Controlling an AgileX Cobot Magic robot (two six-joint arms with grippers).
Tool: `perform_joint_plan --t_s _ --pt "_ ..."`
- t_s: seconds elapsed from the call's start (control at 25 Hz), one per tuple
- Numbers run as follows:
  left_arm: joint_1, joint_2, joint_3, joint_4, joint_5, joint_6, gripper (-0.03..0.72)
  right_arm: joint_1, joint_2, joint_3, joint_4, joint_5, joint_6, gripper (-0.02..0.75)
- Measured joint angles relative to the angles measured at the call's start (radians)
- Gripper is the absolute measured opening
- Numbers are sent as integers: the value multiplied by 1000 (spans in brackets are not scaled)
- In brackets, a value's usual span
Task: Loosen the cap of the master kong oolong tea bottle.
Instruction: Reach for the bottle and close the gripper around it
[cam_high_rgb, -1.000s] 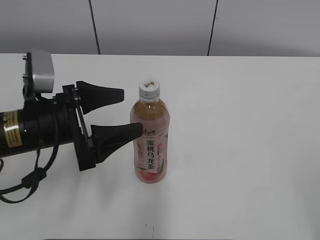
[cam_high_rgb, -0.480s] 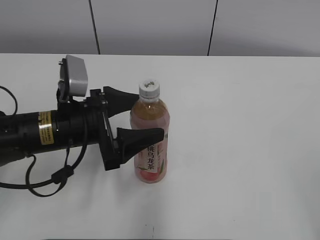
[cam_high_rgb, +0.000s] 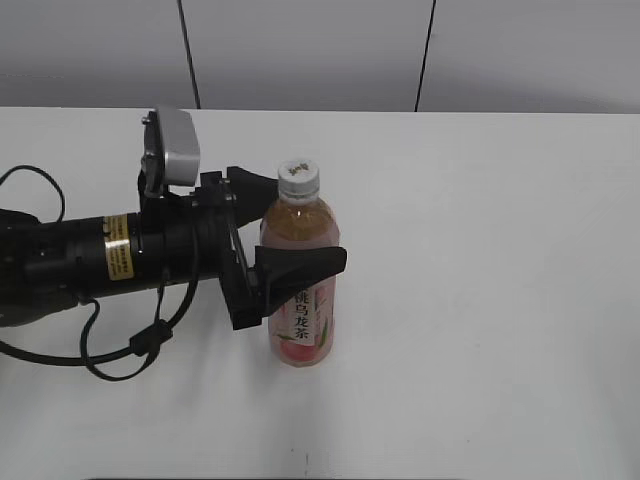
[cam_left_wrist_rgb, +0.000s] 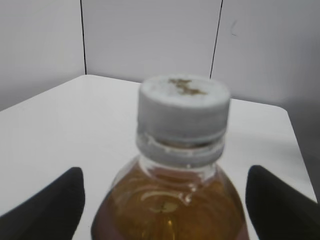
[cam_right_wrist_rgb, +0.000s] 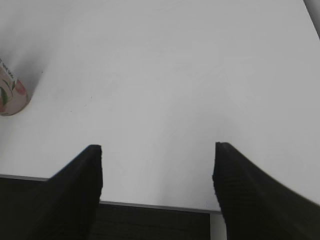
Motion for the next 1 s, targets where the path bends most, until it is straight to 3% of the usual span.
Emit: perform_joint_plan --t_s 0.4,0.64,1.0 --pt "0 64 -5 -7 1 0 586 0 0 0 0 0 0 524" --pt "-1 64 -5 -7 -2 0 454 0 0 0 0 0 0 524" --pt "-1 64 -5 -5 -4 -1 454 0 0 0 0 0 0 524"
